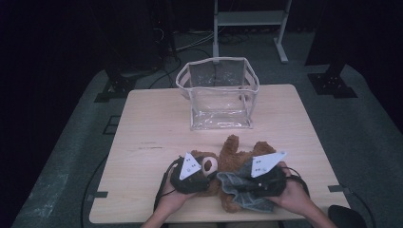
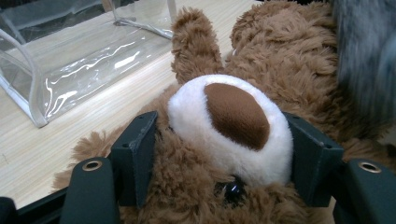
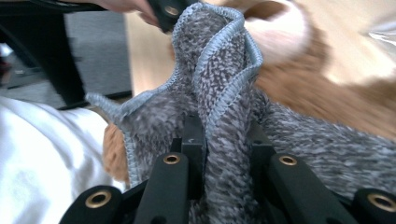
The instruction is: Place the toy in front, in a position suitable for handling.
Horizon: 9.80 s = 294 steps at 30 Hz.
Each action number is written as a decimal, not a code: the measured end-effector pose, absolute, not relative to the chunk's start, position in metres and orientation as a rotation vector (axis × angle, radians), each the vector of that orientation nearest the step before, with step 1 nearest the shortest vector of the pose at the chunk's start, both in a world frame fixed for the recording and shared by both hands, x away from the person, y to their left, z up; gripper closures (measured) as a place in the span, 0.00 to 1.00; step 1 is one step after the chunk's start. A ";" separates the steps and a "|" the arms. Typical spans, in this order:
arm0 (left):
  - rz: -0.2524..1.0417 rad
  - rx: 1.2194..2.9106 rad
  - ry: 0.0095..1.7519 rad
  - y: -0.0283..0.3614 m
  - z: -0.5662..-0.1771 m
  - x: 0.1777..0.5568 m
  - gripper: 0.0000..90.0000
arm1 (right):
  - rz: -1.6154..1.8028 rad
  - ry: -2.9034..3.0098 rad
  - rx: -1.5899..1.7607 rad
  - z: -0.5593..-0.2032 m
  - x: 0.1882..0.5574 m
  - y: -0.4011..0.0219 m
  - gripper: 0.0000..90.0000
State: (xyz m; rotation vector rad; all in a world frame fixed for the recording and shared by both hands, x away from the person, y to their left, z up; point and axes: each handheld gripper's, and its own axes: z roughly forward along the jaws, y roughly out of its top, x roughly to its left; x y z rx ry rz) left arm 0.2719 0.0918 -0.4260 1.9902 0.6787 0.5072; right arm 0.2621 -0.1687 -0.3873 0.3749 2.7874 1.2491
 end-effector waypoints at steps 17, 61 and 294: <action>0.527 1.995 0.621 0.093 -0.429 0.270 0.35 | 1.319 2.578 0.586 -0.380 0.257 -0.228 0.83; 0.555 2.049 0.495 0.084 -0.426 0.260 0.33 | 1.342 2.560 0.655 -0.385 0.275 -0.215 0.83; 0.639 2.106 0.391 0.071 -0.433 0.258 0.33 | 1.140 2.653 0.785 -0.374 0.358 -0.166 0.88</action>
